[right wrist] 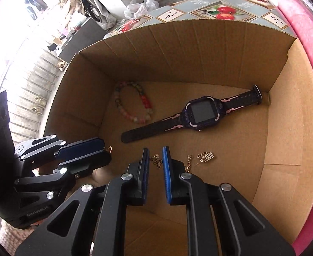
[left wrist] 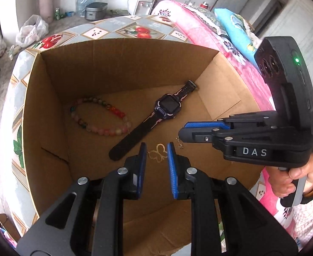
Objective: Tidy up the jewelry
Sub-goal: 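Withdraw the left gripper from the box back over the table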
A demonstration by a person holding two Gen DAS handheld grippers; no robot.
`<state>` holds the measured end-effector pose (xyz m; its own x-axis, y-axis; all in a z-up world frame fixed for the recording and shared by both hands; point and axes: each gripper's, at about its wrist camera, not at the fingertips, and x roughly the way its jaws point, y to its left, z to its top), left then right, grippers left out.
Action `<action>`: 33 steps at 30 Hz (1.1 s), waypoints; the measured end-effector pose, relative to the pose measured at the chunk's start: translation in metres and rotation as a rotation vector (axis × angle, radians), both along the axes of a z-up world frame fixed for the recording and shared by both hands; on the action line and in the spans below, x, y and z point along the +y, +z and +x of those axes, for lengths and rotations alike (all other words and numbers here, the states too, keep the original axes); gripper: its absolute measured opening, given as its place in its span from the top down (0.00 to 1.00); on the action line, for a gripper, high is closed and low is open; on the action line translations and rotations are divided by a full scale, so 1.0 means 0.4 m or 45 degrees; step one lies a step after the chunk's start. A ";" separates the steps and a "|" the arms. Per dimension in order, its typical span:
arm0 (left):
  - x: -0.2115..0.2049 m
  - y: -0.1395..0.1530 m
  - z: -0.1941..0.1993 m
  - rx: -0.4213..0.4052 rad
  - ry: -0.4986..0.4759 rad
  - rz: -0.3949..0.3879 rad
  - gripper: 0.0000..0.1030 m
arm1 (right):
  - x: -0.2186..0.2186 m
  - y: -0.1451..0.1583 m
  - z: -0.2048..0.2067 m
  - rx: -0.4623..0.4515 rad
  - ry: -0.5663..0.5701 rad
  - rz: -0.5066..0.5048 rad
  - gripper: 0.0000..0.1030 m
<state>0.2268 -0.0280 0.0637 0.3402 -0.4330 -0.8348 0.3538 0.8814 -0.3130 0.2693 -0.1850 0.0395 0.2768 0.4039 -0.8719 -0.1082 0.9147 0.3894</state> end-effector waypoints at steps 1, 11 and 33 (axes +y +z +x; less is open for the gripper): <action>-0.001 -0.004 0.002 0.008 0.002 -0.008 0.82 | -0.001 0.000 -0.001 -0.001 0.000 0.004 0.87; -0.009 -0.015 0.007 0.007 0.021 -0.004 0.82 | -0.024 0.016 -0.014 -0.055 -0.006 0.016 0.87; 0.152 0.191 -0.415 -0.606 -0.028 -0.234 0.57 | -0.058 0.218 -0.535 -0.753 0.213 0.122 0.76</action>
